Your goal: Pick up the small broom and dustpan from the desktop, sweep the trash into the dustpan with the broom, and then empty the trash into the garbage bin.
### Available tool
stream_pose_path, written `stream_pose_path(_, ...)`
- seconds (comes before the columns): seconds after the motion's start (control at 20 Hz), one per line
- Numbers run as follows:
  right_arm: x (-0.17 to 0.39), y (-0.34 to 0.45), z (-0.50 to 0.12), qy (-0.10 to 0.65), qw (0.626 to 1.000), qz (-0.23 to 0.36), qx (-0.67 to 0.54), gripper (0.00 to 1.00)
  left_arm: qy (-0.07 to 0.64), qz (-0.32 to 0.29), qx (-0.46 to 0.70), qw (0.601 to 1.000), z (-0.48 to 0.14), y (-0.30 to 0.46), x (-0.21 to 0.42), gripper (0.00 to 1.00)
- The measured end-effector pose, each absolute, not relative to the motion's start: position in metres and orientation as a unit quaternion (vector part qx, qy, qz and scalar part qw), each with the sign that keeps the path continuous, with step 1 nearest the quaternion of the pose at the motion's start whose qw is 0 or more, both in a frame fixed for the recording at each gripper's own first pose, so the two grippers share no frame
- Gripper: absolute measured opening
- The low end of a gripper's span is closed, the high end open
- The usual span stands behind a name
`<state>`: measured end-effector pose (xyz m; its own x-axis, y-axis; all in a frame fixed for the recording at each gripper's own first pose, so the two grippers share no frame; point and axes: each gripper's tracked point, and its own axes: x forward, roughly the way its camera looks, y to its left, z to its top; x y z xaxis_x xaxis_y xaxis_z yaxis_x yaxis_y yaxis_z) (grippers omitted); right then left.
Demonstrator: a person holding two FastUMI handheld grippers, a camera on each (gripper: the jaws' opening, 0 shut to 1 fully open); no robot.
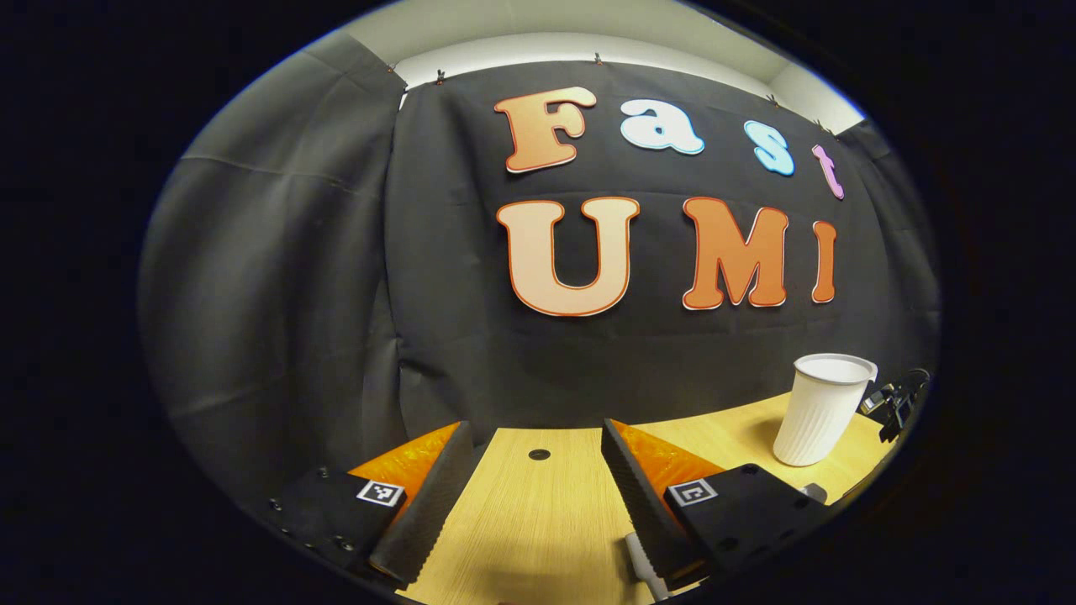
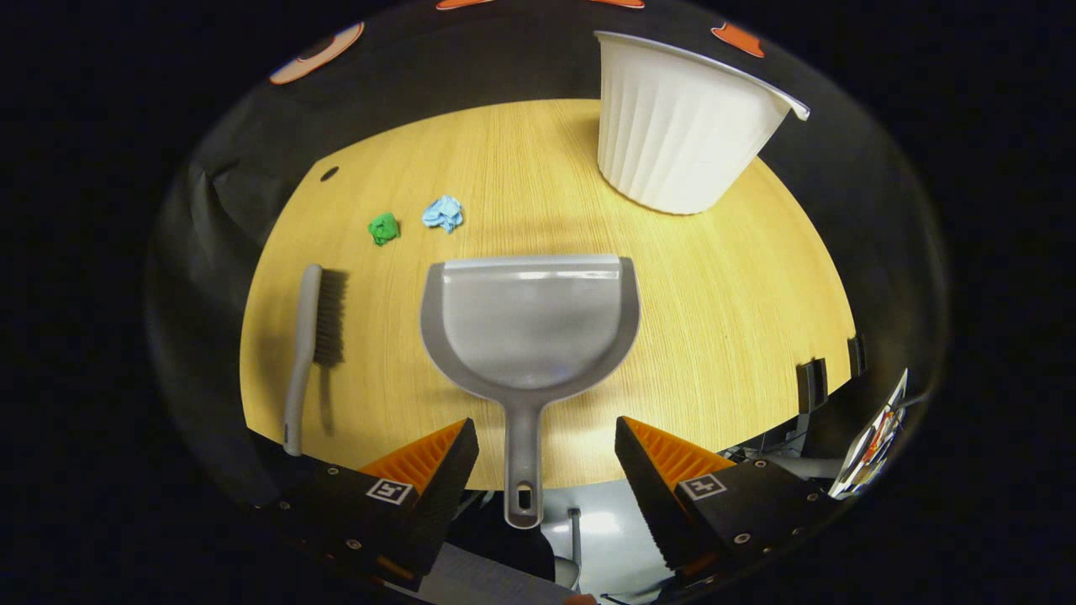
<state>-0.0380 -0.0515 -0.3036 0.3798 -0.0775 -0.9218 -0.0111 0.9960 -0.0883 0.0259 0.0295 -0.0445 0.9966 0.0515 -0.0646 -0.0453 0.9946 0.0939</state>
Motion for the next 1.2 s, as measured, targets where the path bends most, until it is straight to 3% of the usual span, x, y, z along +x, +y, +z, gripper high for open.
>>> stream_pose_path(0.6, -0.044, -0.045, -0.371, 0.649, 0.760, -0.020, -0.033, 0.99, 0.057, 0.042, 0.048, 0.996, -0.069, 0.038, 0.017, 0.98)
stream_pose_path(0.7, -0.048, -0.047, -0.377, 0.657, 0.753, -0.025, -0.038, 0.86, 0.060, 0.042, 0.050, 0.996, -0.071, 0.037, 0.016, 0.98)
stream_pose_path(0.75, -0.049, -0.046, -0.380, 0.659, 0.751, -0.025, -0.036, 0.71, 0.061, 0.041, 0.050, 0.996, -0.071, 0.037, 0.016, 0.98)
stream_pose_path(0.8, -0.049, -0.044, -0.380, 0.662, 0.748, -0.023, -0.034, 0.62, 0.063, 0.041, 0.051, 0.996, -0.073, 0.036, 0.017, 1.00)
stream_pose_path(0.85, -0.048, -0.044, -0.381, 0.661, 0.749, -0.019, -0.040, 0.40, 0.067, 0.040, 0.051, 0.996, -0.075, 0.035, 0.016, 0.98)
stream_pose_path(0.9, -0.047, -0.045, -0.379, 0.657, 0.752, -0.016, -0.049, 0.34, 0.072, 0.037, 0.050, 0.995, -0.079, 0.032, 0.016, 0.98)
stream_pose_path(1.2, -0.048, -0.046, -0.380, 0.658, 0.751, -0.012, -0.059, 0.30, 0.142, 0.001, 0.048, 0.989, -0.121, -0.001, 0.008, 0.98)
